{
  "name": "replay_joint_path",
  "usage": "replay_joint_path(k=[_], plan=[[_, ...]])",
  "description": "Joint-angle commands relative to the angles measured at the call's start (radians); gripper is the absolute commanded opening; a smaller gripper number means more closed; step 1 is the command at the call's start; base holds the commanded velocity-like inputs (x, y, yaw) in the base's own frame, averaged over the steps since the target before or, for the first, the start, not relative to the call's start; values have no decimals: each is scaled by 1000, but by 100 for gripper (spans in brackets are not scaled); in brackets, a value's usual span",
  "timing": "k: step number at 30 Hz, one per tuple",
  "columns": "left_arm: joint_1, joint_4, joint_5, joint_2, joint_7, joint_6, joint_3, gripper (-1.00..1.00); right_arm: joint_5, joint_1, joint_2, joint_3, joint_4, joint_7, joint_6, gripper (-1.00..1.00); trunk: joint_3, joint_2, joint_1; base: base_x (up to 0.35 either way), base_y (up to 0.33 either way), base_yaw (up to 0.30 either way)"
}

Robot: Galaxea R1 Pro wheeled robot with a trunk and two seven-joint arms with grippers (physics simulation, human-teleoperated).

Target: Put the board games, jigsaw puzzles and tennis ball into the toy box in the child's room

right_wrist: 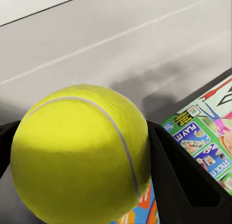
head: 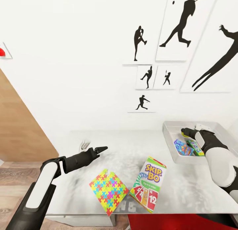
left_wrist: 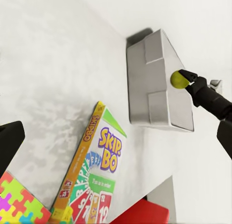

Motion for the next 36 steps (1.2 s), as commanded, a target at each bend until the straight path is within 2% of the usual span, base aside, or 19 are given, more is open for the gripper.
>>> replay_joint_path(k=[1, 13, 16, 20, 36], plan=[[-1, -1, 11, 1, 10, 1, -3, 100, 6, -2, 0, -7, -1, 1, 5, -100, -3, -2, 0, 0, 0, 65], [1, -1, 11, 1, 11, 1, -7, 100, 6, -2, -4, -7, -1, 1, 6, -100, -22, -2, 0, 0, 0, 67], [1, -1, 11, 1, 11, 1, -7, 100, 1, -1, -20, -7, -1, 1, 4, -100, -25, -2, 0, 0, 0, 22], [1, -1, 11, 1, 12, 1, -7, 100, -4, -1, -26, -7, -1, 2, 4, -100, -28, -2, 0, 0, 0, 5], [3, -1, 11, 0, 13, 1, -10, 100, -5, -2, -27, -7, -1, 1, 6, -100, -52, -2, 0, 0, 0, 12]])
